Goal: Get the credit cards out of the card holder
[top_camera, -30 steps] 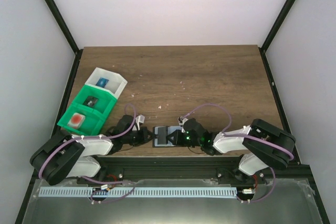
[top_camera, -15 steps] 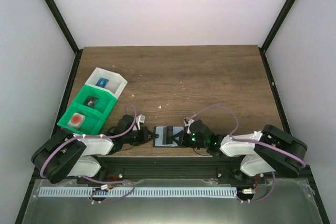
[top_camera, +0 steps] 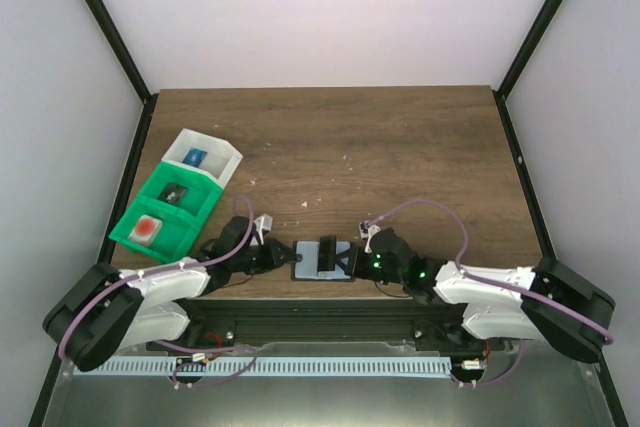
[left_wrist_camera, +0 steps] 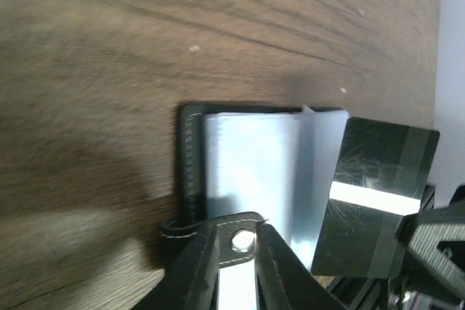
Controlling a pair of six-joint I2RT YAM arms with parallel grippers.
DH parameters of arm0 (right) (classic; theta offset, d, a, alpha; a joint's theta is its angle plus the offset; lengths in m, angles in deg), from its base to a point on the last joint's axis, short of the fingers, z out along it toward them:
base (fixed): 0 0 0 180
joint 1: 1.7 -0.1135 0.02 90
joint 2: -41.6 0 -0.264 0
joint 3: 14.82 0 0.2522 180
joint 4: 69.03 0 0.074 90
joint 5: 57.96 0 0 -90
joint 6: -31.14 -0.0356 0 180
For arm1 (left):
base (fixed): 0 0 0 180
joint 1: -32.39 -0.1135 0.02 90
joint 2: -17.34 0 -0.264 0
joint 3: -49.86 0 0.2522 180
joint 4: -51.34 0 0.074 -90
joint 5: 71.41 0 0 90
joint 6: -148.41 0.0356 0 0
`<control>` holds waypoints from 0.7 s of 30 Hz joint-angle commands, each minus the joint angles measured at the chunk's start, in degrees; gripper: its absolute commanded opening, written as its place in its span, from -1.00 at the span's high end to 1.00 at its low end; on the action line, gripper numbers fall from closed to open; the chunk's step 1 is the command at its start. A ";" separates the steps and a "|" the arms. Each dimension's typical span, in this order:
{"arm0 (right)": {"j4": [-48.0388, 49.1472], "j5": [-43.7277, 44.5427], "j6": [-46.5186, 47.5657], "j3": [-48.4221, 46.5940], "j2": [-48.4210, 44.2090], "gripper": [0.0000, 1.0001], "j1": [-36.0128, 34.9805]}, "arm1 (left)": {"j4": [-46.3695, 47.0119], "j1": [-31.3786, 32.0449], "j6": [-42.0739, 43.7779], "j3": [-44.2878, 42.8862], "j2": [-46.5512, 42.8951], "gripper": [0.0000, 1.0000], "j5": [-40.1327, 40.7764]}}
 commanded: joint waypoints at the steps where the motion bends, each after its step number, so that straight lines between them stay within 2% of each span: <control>1: -4.75 1.56 -2.06 -0.24 -5.70 0.99 0.29 | -4.39 -0.10 5.13 -3.61 -4.97 0.55 1.73; 4: -7.60 0.96 -4.80 -1.21 -9.85 0.99 0.47 | -7.76 0.25 10.99 -7.08 -9.42 0.33 3.26; 11: -8.95 -2.40 -13.42 -3.82 -15.22 0.99 0.55 | -8.55 7.86 31.70 -10.00 -28.34 0.24 11.66; 15: -4.67 -5.55 -20.00 -4.00 -15.50 0.99 0.60 | -10.23 8.26 42.95 -10.60 -36.04 0.17 8.22; 21: 3.19 -8.25 -29.69 -3.37 -16.27 0.99 0.66 | -11.14 8.45 50.20 -14.10 -38.88 0.03 -2.63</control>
